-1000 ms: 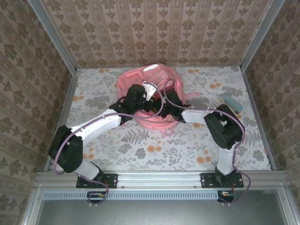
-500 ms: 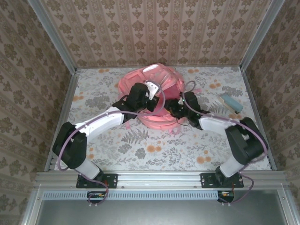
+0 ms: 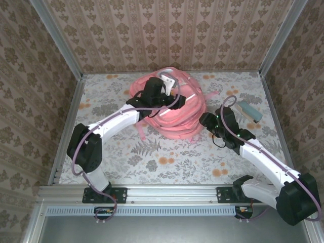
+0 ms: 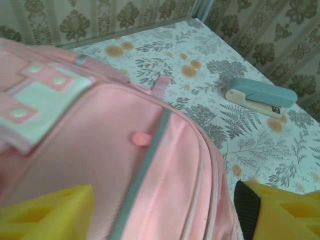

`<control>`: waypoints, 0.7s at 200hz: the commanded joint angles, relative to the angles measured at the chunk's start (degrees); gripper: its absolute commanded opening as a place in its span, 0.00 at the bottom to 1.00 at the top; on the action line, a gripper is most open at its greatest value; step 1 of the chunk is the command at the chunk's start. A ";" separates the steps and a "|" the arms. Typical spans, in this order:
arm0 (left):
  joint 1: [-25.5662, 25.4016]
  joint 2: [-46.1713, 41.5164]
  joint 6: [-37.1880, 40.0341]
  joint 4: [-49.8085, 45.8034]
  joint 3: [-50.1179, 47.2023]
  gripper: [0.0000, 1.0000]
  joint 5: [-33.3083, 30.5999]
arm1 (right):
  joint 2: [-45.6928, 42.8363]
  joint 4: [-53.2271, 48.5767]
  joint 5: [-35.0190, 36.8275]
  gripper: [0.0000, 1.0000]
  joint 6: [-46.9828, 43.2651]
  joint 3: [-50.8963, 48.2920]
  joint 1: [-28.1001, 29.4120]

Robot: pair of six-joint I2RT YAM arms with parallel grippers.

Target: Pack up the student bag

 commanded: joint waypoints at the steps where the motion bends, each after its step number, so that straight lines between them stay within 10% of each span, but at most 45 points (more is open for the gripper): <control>1: 3.53 -4.02 -7.77 -4.14 -3.00 0.78 0.35 | 0.85 -8.18 8.01 0.59 -7.71 4.61 4.31; 67: 13.26 -9.45 -31.48 -0.10 -22.50 0.64 4.65 | 10.17 -0.60 3.31 0.80 -8.51 8.84 11.47; 140: 15.40 -0.94 -40.23 9.98 -23.84 0.48 9.13 | 15.16 0.12 1.97 0.91 -9.39 12.28 15.14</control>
